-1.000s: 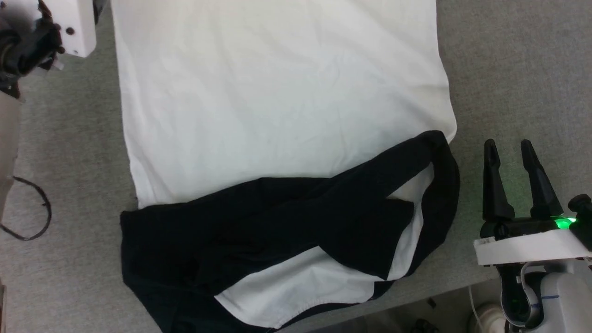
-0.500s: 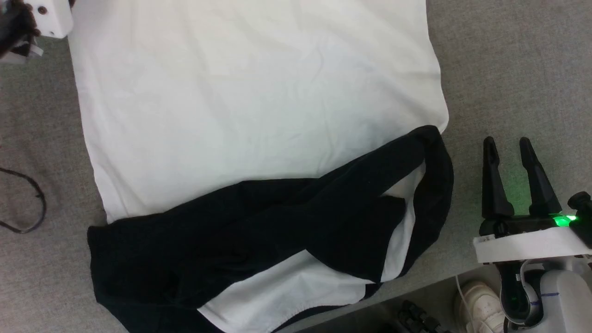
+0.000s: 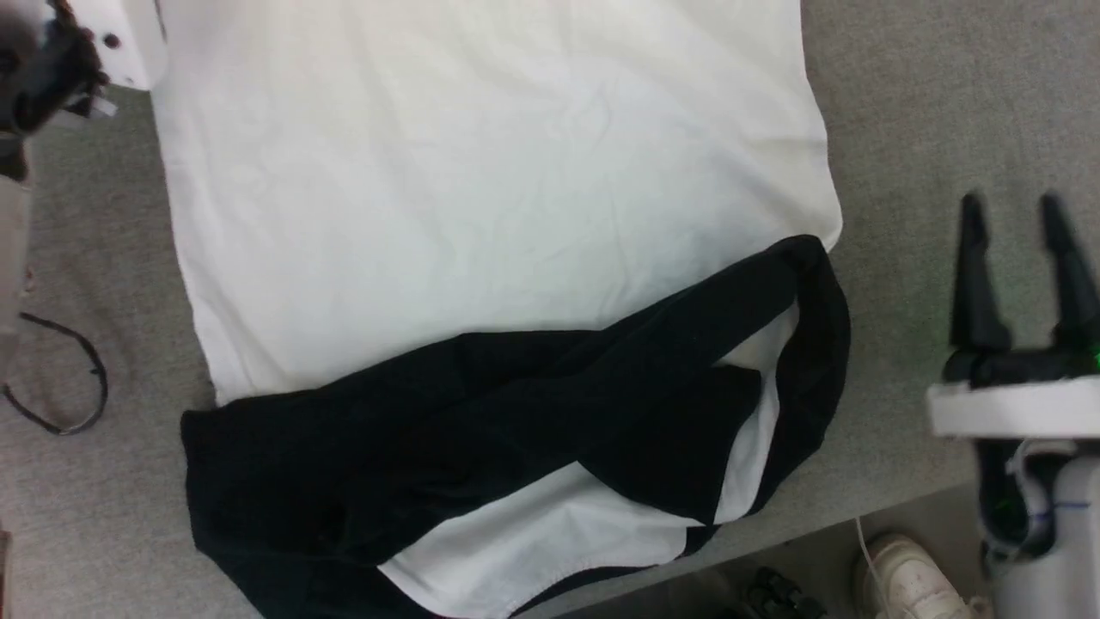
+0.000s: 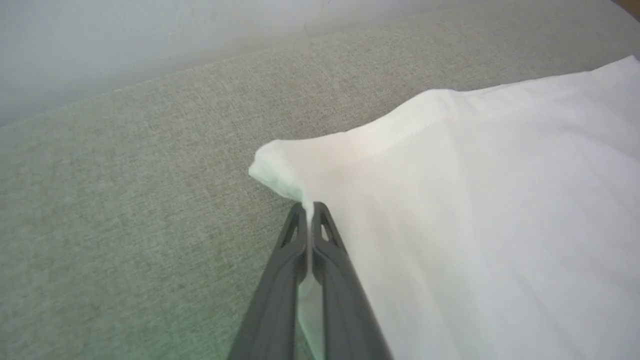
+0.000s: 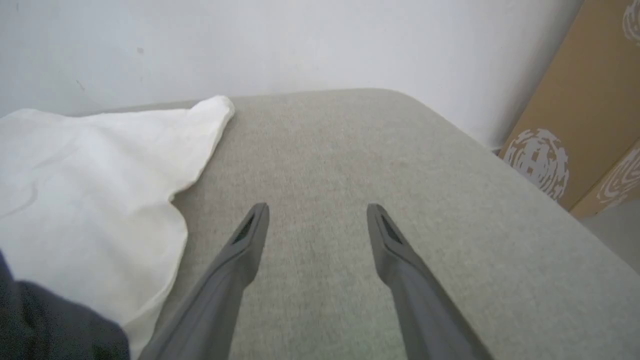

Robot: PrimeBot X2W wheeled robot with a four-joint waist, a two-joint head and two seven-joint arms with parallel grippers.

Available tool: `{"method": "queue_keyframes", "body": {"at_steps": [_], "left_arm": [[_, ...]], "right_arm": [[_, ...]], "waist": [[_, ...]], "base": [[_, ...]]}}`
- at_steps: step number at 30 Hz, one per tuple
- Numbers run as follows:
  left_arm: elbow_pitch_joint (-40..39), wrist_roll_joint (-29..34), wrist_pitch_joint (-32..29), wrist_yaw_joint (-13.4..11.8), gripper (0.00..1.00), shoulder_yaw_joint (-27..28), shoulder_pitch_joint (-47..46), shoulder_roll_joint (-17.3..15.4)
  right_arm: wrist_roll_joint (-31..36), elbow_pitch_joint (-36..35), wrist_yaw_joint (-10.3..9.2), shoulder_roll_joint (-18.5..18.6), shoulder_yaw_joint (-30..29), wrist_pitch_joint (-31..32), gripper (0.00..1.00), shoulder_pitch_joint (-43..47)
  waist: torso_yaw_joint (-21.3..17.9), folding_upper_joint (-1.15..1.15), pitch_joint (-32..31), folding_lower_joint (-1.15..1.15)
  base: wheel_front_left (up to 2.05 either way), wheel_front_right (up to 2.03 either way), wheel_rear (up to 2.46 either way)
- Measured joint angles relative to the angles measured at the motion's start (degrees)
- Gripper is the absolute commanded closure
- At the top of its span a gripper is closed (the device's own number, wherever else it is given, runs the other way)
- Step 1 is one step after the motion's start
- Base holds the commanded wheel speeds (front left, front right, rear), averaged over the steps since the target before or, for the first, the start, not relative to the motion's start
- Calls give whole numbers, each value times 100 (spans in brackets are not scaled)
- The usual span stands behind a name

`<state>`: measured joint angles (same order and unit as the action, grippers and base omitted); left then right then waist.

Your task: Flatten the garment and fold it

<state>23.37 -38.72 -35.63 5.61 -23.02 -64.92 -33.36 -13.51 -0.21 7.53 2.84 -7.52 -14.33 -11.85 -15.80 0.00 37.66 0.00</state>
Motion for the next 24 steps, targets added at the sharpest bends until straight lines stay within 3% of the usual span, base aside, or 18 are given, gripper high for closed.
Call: {"method": "queue_keyframes", "body": {"at_steps": [5,10,17,24], "left_arm": [[-48,-27,464,89,100,-118,132,168],[-104,-73,827,105,100,-168,141,214],[-96,-125,990,141,100,-321,24,270],[-79,-175,1054,142,100,-436,-157,309]], "right_arm": [[313,-798,0,11,-247,853,0,-800],[177,-1146,0,10,-188,2465,0,-1975],[158,-152,-1,46,-524,4526,0,-3405],[430,845,0,23,-563,5336,0,-4364]], "waist": [[197,0,-128,0],[429,0,-199,0],[657,0,-101,1],[733,0,116,0]], "base": [[0,0,0],[0,0,0],[0,0,0],[0,0,0]]}}
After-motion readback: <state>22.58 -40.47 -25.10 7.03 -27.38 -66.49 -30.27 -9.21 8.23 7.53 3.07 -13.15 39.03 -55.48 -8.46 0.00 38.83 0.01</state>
